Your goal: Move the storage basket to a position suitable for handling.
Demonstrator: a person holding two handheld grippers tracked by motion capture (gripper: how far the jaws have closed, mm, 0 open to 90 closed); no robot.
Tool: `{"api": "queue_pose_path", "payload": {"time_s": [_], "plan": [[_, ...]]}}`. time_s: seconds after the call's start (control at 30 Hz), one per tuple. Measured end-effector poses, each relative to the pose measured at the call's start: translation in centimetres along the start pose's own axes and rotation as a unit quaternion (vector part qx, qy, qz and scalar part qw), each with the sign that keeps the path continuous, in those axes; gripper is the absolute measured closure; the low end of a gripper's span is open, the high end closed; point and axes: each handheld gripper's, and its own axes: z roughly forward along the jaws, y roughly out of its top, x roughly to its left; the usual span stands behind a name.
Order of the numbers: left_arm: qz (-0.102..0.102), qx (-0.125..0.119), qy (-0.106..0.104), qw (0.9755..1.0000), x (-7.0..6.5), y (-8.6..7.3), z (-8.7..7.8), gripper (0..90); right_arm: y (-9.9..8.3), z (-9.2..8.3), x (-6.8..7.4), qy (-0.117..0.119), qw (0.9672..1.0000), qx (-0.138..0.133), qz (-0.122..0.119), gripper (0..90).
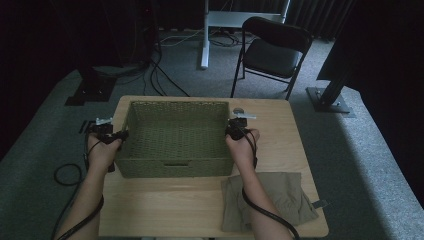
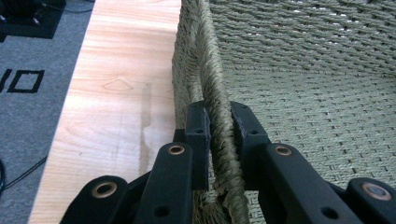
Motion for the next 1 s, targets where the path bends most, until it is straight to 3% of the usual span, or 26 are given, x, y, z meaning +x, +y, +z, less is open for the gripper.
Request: {"api": "queue_pose_path", "payload": {"time_s": [0.33, 1.0], "plan": [[-0.005, -0.003, -0.015, 0.9999, -2.3, 0.0, 1.7, 80.2, 0.3, -0.1, -2.5, -0.015, 0.9999, -0.001, 0.006, 80.0], [0.01, 0.009, -0.04, 0.9991, -8.1, 1.3, 4.7, 80.0, 0.7, -1.0, -8.6, -0.044, 0.9988, 0.005, 0.021, 80.5]]}}
